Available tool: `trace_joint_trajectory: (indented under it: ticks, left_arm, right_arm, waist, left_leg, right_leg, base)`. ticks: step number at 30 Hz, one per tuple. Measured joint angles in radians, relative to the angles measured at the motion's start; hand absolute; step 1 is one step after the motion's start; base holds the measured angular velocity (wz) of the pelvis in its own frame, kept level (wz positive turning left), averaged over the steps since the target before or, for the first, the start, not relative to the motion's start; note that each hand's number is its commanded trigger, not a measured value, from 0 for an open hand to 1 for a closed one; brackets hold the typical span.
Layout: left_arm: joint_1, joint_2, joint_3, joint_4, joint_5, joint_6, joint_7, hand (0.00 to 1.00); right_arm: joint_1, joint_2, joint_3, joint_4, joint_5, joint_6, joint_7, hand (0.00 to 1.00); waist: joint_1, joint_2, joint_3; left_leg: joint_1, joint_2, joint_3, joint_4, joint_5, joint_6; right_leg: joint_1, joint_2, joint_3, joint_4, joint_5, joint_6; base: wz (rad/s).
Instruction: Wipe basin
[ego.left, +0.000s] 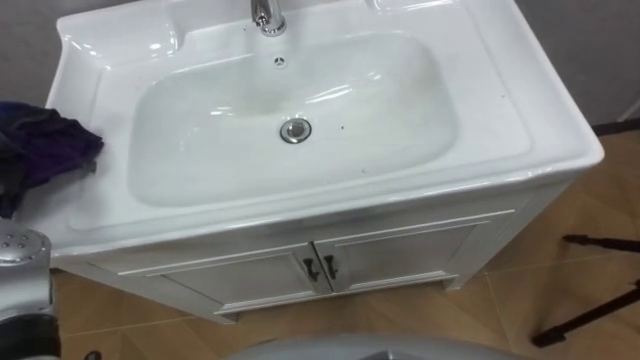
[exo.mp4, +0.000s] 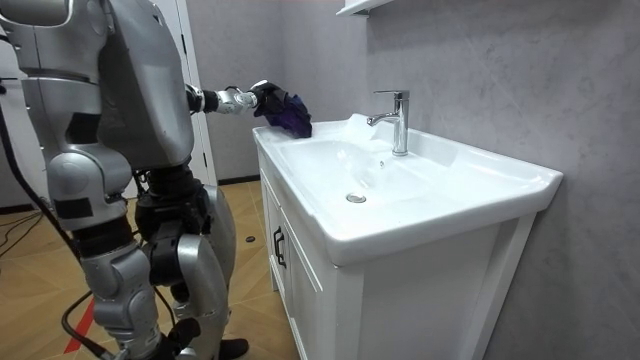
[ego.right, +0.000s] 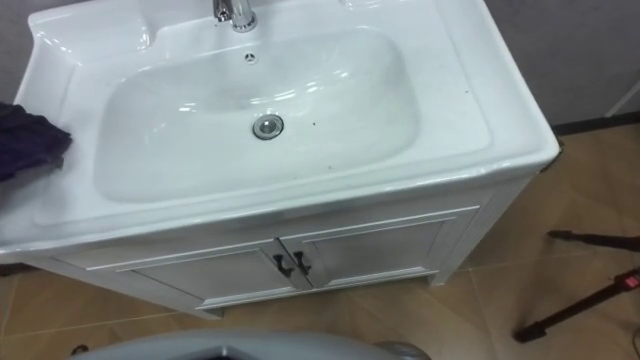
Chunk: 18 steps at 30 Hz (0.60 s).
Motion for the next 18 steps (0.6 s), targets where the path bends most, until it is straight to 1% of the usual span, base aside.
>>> trace_joint_trajectory:
  ticks: [3, 5, 7, 12, 15, 18]
  left_arm:
    - [0.000, -0.004, -0.001, 0.000, 0.001, 0.000, -0.001, 1.00]
    - [0.000, -0.004, -0.002, 0.000, 0.003, 0.000, -0.001, 1.00]
    - [0.000, -0.004, -0.010, 0.000, 0.003, 0.000, -0.001, 1.00]
    - [0.001, -0.004, -0.073, -0.001, 0.005, 0.000, -0.004, 1.00]
    - [0.001, -0.005, -0.095, -0.001, 0.008, 0.000, -0.004, 1.00]
    - [0.003, -0.006, -0.098, 0.000, 0.008, 0.000, -0.004, 1.00]
  right_arm:
    - [0.002, 0.000, 0.000, -0.001, -0.002, -0.003, 0.008, 0.00]
    - [0.006, 0.000, 0.000, -0.001, -0.001, -0.012, 0.013, 0.00]
    - [0.006, 0.000, 0.000, -0.001, -0.001, -0.014, 0.015, 0.00]
    - [0.010, 0.000, 0.001, 0.003, 0.001, -0.016, 0.015, 0.00]
    - [0.008, 0.000, 0.002, 0.004, 0.001, -0.015, 0.015, 0.00]
    - [0.011, 0.000, 0.002, 0.005, 0.000, -0.015, 0.016, 0.00]
  waist:
    - [-0.009, 0.005, 0.0018]
    - [-0.016, 0.009, 0.0033]
    - [-0.019, 0.012, 0.0033]
    - [-0.021, 0.016, 0.0055]
    - [-0.023, 0.016, 0.0057]
    - [-0.025, 0.013, 0.0052]
  left_leg:
    - [0.000, 0.000, -0.005, 0.000, 0.000, 0.000]
    - [0.001, 0.000, -0.008, 0.000, 0.000, 0.000]
    - [0.001, 0.000, -0.008, 0.000, 0.000, 0.000]
    - [0.001, 0.000, -0.010, 0.000, 0.000, 0.000]
    - [0.001, 0.000, -0.009, 0.000, 0.000, 0.000]
    - [0.001, 0.000, -0.008, 0.000, 0.000, 0.000]
  right_leg:
    - [0.001, 0.000, -0.001, 0.000, 0.000, 0.000]
    - [0.002, 0.000, -0.003, 0.000, 0.000, 0.000]
    - [0.002, 0.000, -0.004, 0.000, 0.000, 0.000]
    - [0.002, 0.000, -0.005, 0.001, 0.000, 0.000]
    - [0.002, 0.000, -0.005, 0.000, 0.000, 0.000]
    - [0.002, 0.000, -0.004, 0.000, 0.000, 0.000]
  base:
    - [0.00]
    - [0.02]
    - [0.00]
    - [0.00]
    - [0.00]
    - [-0.01]
